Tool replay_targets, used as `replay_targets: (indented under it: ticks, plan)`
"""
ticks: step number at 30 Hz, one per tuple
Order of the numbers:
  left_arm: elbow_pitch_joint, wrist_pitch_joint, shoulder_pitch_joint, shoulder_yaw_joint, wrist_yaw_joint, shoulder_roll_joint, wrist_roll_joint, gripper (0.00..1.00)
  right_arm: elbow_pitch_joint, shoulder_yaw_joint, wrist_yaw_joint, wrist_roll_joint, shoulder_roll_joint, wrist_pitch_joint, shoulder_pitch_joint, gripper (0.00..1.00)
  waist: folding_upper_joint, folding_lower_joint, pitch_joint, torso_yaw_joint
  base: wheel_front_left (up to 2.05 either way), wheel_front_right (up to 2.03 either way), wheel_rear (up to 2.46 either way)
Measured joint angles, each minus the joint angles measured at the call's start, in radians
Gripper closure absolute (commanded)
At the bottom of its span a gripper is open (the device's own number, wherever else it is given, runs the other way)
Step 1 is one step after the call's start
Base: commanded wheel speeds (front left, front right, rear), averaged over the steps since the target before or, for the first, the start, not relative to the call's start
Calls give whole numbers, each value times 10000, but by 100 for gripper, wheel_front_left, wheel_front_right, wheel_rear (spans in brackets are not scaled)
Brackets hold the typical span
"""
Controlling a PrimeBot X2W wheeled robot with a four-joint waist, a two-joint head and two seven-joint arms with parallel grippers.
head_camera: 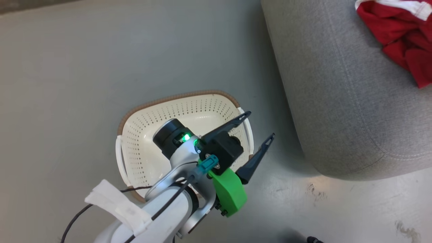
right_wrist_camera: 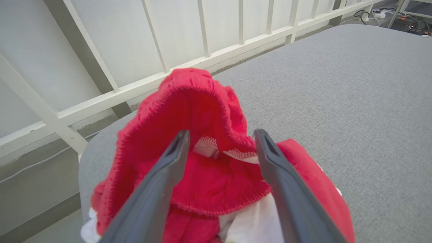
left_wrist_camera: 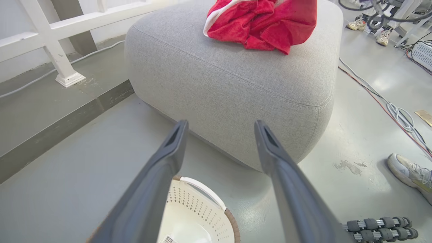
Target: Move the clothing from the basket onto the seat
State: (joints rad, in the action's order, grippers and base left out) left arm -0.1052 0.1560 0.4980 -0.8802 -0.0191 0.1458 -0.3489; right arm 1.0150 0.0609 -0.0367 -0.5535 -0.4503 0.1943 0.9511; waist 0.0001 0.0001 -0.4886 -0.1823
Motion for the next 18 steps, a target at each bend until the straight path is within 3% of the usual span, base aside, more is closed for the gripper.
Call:
replay_targets:
  ticks: [9,18]
  plan:
    - [328,-497,-54,416,73,0,-130,0,-234,270,556,115,263,355,-442,0,0,0,795,-53,0,0,0]
    - [639,-955,-649,1170,790,84,-182,0,-1053,594,940,360,821,558,-1352,0,0,-1,1690,7,0,0,0]
